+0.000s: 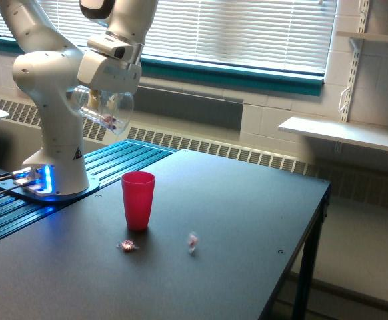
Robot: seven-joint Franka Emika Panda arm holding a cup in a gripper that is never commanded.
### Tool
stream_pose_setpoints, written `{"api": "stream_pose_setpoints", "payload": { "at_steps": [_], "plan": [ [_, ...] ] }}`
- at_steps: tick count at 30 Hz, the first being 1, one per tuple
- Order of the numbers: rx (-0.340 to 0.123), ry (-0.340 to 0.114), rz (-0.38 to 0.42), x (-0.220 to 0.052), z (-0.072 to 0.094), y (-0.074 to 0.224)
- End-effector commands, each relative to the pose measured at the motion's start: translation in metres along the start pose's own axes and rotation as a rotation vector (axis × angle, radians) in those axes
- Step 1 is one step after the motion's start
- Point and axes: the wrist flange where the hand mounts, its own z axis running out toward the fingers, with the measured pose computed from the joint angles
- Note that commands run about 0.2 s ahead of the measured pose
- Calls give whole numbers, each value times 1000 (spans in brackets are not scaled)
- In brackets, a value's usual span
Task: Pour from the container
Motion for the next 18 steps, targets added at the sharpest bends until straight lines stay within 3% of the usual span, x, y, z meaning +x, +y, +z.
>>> {"api": "stream_pose_setpoints", "payload": {
  "at_steps": [1, 18],
  "plan": [
    [-10, 17, -2, 1, -4, -5],
    [-26, 19, -7, 1, -3, -11]
  ]
}}
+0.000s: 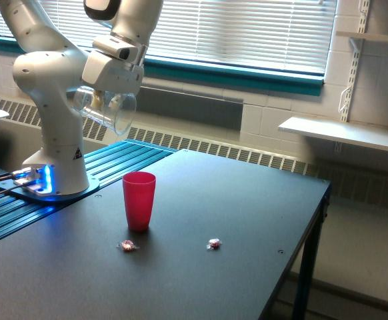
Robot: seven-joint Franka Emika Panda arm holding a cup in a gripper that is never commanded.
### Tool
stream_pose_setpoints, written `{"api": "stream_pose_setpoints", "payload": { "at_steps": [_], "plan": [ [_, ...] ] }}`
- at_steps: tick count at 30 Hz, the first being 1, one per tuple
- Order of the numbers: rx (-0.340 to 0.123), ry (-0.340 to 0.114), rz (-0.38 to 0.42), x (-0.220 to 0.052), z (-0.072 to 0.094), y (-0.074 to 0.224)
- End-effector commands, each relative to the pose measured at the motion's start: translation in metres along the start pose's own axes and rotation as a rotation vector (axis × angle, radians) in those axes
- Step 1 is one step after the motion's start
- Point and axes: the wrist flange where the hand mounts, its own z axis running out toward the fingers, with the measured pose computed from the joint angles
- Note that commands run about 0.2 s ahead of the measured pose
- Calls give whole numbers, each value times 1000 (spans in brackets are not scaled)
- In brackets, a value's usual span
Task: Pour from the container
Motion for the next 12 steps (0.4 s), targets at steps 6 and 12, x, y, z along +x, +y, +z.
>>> {"api": "stream_pose_setpoints", "payload": {
  "at_steps": [6, 12],
  "plan": [
    [-8, 21, 5, 0, -3, -6],
    [-12, 45, 5, 0, -6, -9]
  ]
}}
